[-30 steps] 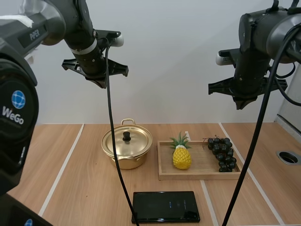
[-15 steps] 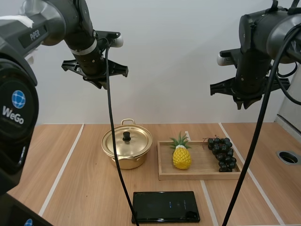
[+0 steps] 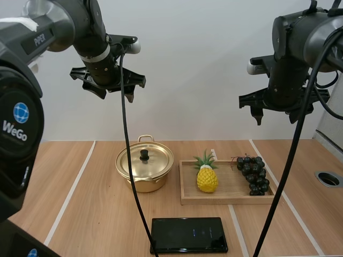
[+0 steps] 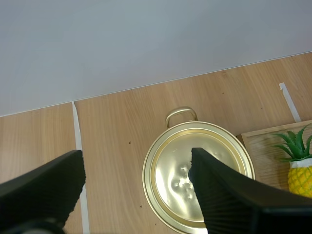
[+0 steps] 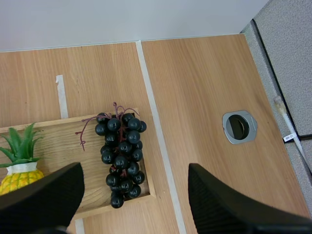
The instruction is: Open the pot, put the grape inside, and close it
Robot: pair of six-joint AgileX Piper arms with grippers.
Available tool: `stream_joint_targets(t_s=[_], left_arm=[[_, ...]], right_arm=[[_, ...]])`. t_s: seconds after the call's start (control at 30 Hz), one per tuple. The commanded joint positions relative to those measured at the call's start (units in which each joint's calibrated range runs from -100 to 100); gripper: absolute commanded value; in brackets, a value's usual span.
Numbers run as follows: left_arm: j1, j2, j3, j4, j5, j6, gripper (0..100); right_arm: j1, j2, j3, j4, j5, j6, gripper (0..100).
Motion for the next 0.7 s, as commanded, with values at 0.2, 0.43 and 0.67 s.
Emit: stream_joint_targets(t_s=[0.2, 0.43, 0.67], left_arm=[[0.01, 2.1, 0.1, -4.3, -3.4, 5.7, 100], [0.01, 6.6, 0.1, -7.7, -0.3, 9.2, 100], [0.01, 11.0, 0.1, -16.0, 5.5, 16.0, 100]], right_arm=[[-0.1, -0.6, 0.1, 0.2, -3.2, -0.1, 100], [-0.1, -0.6, 0.1, 0.4, -3.7, -0.1, 100], [-0.1, -0.6, 0.1, 0.5, -3.7, -0.1, 100]])
